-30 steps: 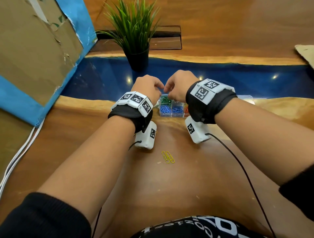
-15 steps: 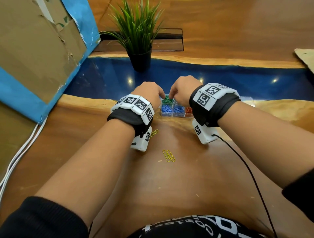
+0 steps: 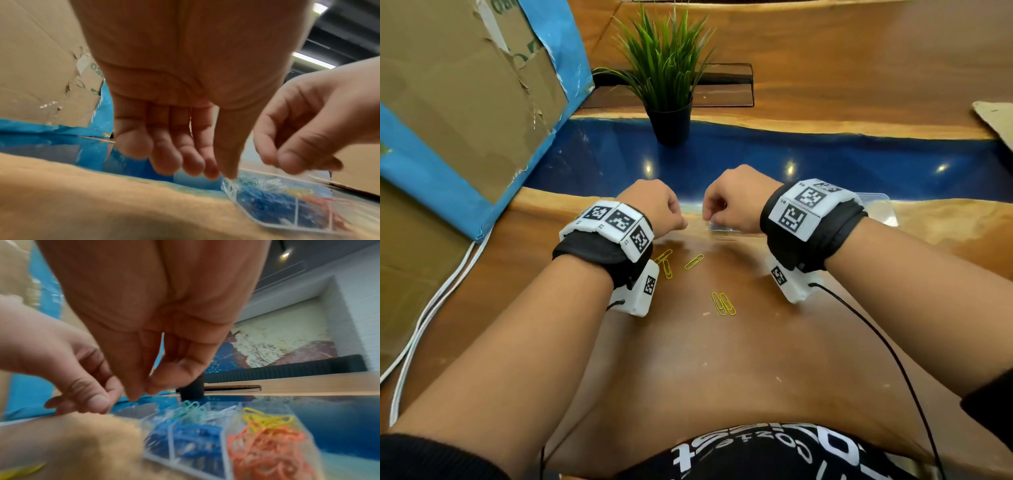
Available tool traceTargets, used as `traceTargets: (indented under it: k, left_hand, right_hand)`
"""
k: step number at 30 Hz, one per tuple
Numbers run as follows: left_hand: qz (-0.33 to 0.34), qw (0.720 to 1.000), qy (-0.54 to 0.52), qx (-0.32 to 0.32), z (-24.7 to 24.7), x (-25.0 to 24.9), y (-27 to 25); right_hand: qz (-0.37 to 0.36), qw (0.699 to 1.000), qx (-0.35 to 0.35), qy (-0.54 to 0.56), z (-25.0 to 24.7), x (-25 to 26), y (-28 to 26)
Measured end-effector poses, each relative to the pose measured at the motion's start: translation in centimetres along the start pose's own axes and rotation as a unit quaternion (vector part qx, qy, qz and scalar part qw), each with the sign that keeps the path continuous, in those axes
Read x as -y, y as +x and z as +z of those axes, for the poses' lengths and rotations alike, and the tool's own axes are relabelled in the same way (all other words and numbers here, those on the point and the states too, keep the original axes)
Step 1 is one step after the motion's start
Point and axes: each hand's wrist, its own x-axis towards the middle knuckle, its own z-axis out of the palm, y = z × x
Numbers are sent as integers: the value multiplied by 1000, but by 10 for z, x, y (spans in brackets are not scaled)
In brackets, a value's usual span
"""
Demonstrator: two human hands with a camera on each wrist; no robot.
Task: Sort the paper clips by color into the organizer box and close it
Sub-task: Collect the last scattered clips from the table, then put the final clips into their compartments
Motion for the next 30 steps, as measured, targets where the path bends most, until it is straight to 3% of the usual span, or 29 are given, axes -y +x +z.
traceTargets:
  k: [7, 14, 21, 24, 26, 28, 30]
  left_hand:
    - [-39, 996, 65, 42, 10, 7, -15]
    - [-35, 993, 94, 62, 17, 4, -17]
    - [-22, 993, 101, 48, 19, 1, -19]
    - [-16, 992, 113, 49, 20, -2, -21]
    - [-15, 991, 122, 50, 21, -2, -21]
    - [-18, 990, 132, 52, 22, -2, -21]
    - [-23, 990, 132, 51, 23, -2, -20]
  right_hand:
    - [-95, 990, 86, -57, 32, 27, -9]
    - [-112, 978, 119, -133, 38, 37, -13]
    - [-18, 992, 98, -78, 43, 20, -24]
    - [36, 996, 80, 11, 41, 15, -29]
    - [102, 980, 78, 152, 39, 11, -31]
    - [182, 937, 71, 290, 36, 7, -33]
    - [212, 921, 63, 321, 32, 4, -36]
